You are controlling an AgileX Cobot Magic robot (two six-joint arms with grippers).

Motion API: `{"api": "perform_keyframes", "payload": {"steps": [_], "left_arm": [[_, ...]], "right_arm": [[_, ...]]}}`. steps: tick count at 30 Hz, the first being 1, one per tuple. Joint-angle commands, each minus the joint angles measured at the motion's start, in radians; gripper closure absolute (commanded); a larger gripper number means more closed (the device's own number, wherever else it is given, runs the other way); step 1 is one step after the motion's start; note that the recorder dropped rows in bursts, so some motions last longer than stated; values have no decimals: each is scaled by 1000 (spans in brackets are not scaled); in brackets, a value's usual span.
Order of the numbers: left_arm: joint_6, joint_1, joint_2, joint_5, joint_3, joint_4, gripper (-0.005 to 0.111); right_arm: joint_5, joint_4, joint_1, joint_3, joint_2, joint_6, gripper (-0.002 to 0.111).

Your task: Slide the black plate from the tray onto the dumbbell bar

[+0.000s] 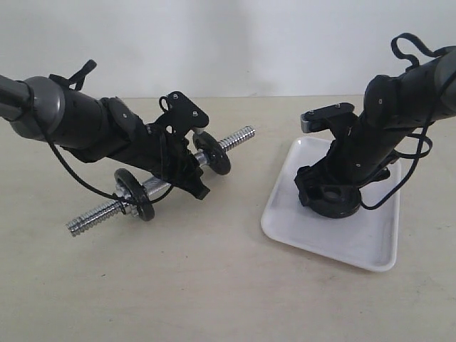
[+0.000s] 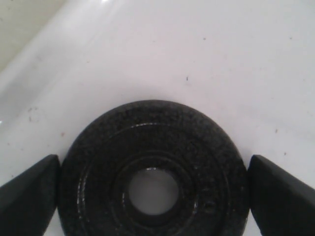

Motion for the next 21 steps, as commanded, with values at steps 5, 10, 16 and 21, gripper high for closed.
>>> {"api": "perform_keyframes", "payload": {"steps": [5,10,16,21], "left_arm": [[-1,0,-249,-52,-8,-18,103],[-1,0,-267,-54,-8,-18,103],[-5,0,-271,-50,-8,-18,103],[-14,0,-271,-23,-8,-18,103]], "right_arm": [[20,16,-1,15,10,6,108],[20,18,-1,15,10,6,108],[20,20,-1,15,10,8,108],[20,21,-1,15,10,6,108]]}}
